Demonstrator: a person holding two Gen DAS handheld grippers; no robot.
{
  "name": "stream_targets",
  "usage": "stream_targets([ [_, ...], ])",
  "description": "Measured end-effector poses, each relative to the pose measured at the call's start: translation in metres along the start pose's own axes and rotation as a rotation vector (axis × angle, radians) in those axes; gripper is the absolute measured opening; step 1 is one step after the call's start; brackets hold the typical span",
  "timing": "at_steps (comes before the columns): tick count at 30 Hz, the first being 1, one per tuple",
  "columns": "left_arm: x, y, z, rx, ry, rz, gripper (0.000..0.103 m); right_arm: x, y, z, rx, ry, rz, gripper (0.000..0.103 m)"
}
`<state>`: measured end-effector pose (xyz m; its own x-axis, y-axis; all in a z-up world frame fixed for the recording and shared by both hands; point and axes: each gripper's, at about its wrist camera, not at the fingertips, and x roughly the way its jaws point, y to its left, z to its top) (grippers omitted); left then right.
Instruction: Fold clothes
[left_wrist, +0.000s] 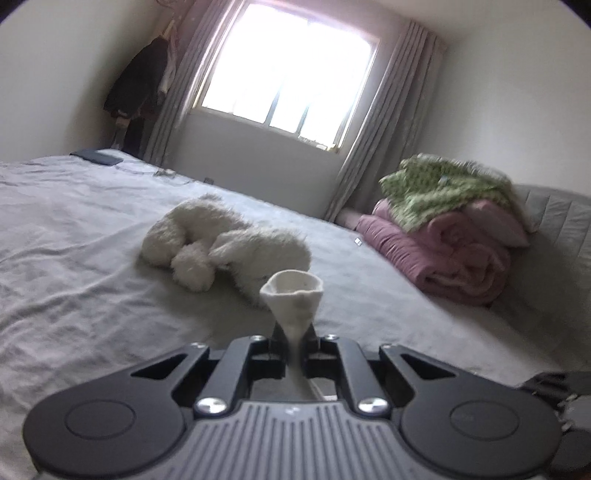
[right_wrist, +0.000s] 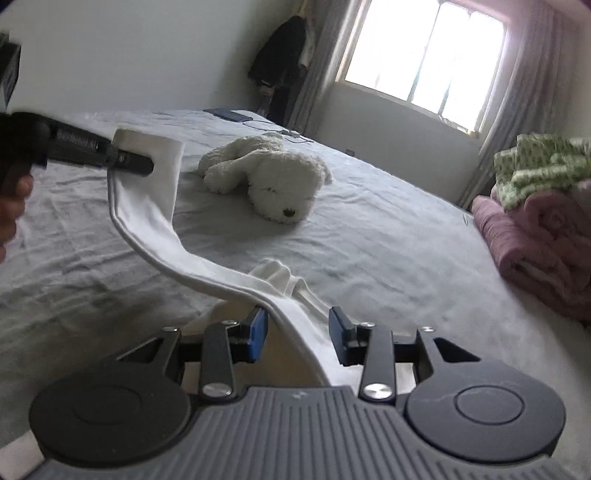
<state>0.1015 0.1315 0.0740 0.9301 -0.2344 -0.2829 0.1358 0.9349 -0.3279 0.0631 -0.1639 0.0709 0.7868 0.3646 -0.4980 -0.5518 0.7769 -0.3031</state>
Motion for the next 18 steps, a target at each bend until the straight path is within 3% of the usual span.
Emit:
stream_targets([
  [2,0.001,0.002,-0.001,0.001,0.007,0.013,0.007,0.008,0.008,-0.001,-0.02,0.024,0.03,0.039],
  [5,0.004,0.007,-0.002,-0.021,0.021,0.017,0.007,0.023,0.012,-0.012,-0.005,0.15,0.142,0.039],
  [12,0.008,0.006,-0.006,-0.012,0.042,0.013,0.007,0.005,-0.014,0.007,0.154,-0.004,0.177,0.04],
  [15,0.012,0.007,-0.012,-0.002,0.063,0.032,0.007,0.024,-0.026,0.009,0.34,0.014,0.208,0.04],
  [18,0.012,0.008,-0.013,-0.006,0.061,0.038,0.007,0.053,-0.023,-0.003,0.402,0.118,0.202,0.04],
])
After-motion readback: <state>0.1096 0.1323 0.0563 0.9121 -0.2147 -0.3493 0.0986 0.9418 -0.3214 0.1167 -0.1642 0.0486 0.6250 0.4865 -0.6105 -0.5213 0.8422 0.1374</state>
